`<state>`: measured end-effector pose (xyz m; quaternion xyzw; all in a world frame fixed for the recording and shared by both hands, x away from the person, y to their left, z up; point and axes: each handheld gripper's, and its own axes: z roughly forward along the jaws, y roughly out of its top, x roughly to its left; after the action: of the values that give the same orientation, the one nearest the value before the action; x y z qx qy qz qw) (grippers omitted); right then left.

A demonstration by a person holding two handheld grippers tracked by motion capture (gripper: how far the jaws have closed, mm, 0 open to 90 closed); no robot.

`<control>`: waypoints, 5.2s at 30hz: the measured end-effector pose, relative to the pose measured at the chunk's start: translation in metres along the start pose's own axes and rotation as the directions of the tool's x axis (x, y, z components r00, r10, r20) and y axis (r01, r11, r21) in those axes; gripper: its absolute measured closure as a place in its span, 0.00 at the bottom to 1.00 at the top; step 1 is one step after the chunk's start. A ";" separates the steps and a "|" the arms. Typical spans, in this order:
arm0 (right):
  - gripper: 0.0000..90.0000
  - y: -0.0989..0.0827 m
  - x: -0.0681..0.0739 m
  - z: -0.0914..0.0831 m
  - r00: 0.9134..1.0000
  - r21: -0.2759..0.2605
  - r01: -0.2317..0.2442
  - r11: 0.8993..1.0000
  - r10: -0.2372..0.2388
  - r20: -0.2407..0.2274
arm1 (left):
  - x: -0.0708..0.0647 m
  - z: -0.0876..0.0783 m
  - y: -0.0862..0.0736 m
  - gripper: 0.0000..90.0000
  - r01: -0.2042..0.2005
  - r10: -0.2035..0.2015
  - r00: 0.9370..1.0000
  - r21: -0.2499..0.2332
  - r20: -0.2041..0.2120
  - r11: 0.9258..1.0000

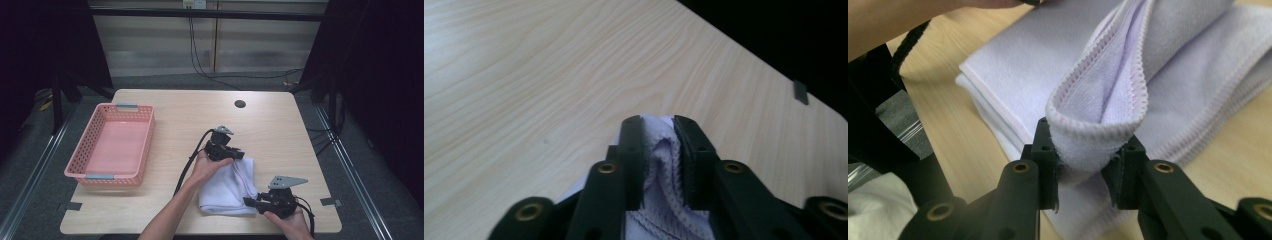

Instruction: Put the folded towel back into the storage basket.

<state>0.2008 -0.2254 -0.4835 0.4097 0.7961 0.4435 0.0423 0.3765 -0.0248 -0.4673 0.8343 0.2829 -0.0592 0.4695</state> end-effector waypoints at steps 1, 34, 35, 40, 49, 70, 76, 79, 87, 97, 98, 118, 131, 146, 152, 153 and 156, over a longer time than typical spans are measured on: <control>0.66 -0.002 0.000 -0.002 1.000 0.007 0.002 1.000 -0.002 0.013 | -0.001 -0.001 0.000 0.72 0.005 -0.005 1.000 -0.013 0.012 1.000; 0.77 0.087 -0.083 0.047 0.983 -0.023 0.013 1.000 -0.008 0.183 | -0.041 -0.100 -0.118 0.48 -0.125 0.134 0.990 0.151 -0.050 0.981; 0.78 0.083 -0.085 0.044 0.984 -0.032 0.004 0.999 0.002 0.181 | -0.040 -0.100 -0.118 0.48 -0.114 0.123 0.991 0.157 -0.048 0.981; 0.85 0.071 -0.097 0.033 0.976 0.013 0.000 1.000 -0.003 0.219 | -0.042 -0.100 -0.121 0.46 -0.114 0.124 0.990 0.160 -0.060 0.981; 0.48 0.078 -0.094 0.010 0.977 -0.097 0.011 0.995 0.009 0.212 | -0.044 -0.121 -0.134 0.38 -0.079 0.090 0.994 0.168 -0.055 0.983; 0.24 0.069 -0.101 0.066 0.993 0.075 0.011 0.997 -0.020 0.114 | -0.050 -0.096 -0.128 0.28 -0.132 0.148 0.988 0.234 -0.054 0.963; 0.35 0.067 -0.100 0.065 0.996 0.108 0.038 0.993 -0.046 0.074 | -0.052 -0.092 -0.128 0.29 -0.138 0.157 0.985 0.223 -0.066 0.965; 0.42 0.066 -0.098 0.064 0.997 0.110 0.041 0.993 -0.047 0.056 | -0.052 -0.090 -0.126 0.39 -0.145 0.164 0.984 0.217 -0.074 0.965; 0.40 0.064 -0.099 0.054 0.999 0.142 0.027 0.989 -0.032 0.035 | -0.051 -0.094 -0.127 0.52 -0.135 0.156 0.985 0.220 -0.079 0.966; 0.66 0.061 -0.090 0.055 1.000 0.162 0.025 0.986 -0.027 0.008 | -0.050 -0.096 -0.127 0.75 -0.128 0.142 0.988 0.209 -0.057 0.970; 0.69 0.060 -0.091 0.055 1.000 0.154 0.014 0.988 -0.013 -0.006 | -0.050 -0.096 -0.126 0.78 -0.119 0.131 0.990 0.192 -0.049 0.974; 0.78 0.101 -0.090 0.049 1.000 0.039 -0.018 0.999 0.018 -0.016 | -0.048 -0.128 -0.096 0.82 -0.133 0.134 0.990 0.031 -0.034 0.991; 0.78 0.133 -0.096 0.034 0.998 -0.034 -0.004 0.999 0.002 -0.057 | -0.041 -0.148 -0.068 0.82 -0.138 0.136 0.990 -0.068 -0.028 0.988; 0.78 0.188 -0.085 0.053 0.994 -0.065 0.056 0.996 -0.062 -0.092 | -0.021 -0.187 -0.060 0.82 -0.096 0.085 0.993 -0.155 -0.077 0.983; 0.78 0.205 -0.077 0.066 0.991 -0.055 0.081 0.995 -0.086 -0.098 | -0.013 -0.201 -0.064 0.82 -0.076 0.060 0.994 -0.187 -0.091 0.979; 0.78 0.208 -0.076 0.069 0.990 -0.055 0.085 0.995 -0.090 -0.104 | -0.012 -0.204 -0.065 0.82 -0.075 0.058 0.994 -0.188 -0.096 0.979; 0.78 0.217 -0.072 0.076 0.988 -0.055 0.099 0.994 -0.104 -0.113 | -0.008 -0.214 -0.065 0.82 -0.067 0.045 0.993 -0.201 -0.111 0.977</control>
<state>0.4139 -0.1654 -0.3899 0.3410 0.8059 0.4831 0.0286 0.2992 0.1728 -0.3949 0.7914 0.2883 0.0274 0.5384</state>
